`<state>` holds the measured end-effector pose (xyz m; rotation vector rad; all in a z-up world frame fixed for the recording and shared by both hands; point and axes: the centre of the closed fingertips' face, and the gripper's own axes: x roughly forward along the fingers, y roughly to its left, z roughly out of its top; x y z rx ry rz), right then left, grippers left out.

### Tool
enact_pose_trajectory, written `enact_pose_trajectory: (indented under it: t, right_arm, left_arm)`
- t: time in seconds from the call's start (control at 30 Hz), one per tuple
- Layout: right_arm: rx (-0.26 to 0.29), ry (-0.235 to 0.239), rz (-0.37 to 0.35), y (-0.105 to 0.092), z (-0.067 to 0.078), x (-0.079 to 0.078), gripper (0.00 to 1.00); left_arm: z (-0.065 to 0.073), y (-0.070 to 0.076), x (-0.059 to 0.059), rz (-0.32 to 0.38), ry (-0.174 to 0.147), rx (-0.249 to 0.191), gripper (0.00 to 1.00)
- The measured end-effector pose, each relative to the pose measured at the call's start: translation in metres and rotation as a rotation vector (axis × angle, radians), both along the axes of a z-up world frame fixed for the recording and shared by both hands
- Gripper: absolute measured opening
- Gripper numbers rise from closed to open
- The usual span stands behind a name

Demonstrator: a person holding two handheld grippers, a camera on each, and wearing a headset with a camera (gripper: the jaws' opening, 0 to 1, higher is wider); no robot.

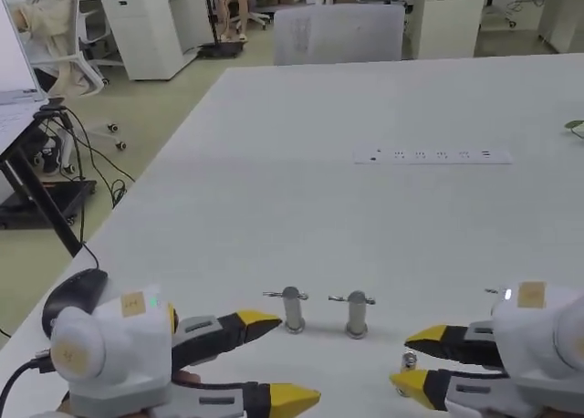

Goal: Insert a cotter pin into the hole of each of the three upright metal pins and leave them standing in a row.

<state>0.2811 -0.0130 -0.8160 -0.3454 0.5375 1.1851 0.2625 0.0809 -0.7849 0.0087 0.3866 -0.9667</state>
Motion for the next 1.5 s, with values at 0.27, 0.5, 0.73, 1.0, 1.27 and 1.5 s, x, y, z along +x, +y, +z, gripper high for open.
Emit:
enact_pose_trajectory:
  t: [0.27, 0.5, 0.73, 1.0, 1.27, 1.5]
  right_arm:
    - [-0.003, 0.037, 0.026, -0.016, 0.000, -0.008, 0.30]
    - [-0.024, 0.047, 0.005, -0.040, -0.005, -0.004, 0.30]
    - [-0.045, 0.057, -0.033, -0.062, -0.012, 0.006, 0.32]
    - [-0.098, 0.050, -0.094, -0.097, -0.019, 0.029, 0.31]
    - [-0.158, 0.003, -0.155, -0.127, -0.013, 0.071, 0.29]
    - [-0.212, -0.014, -0.155, -0.139, -0.014, 0.100, 0.28]
  left_arm:
    - [0.000, -0.002, 0.000, -0.009, 0.001, 0.000, 0.57]
    - [-0.001, -0.004, 0.000, -0.013, 0.003, -0.003, 0.57]
    - [-0.002, -0.009, -0.001, -0.027, 0.006, -0.003, 0.57]
    - [-0.003, -0.006, -0.002, -0.021, 0.010, -0.001, 0.57]
    - [-0.005, -0.005, -0.003, -0.016, 0.015, -0.002, 0.57]
    - [-0.007, -0.003, -0.003, -0.009, 0.022, 0.001, 0.56]
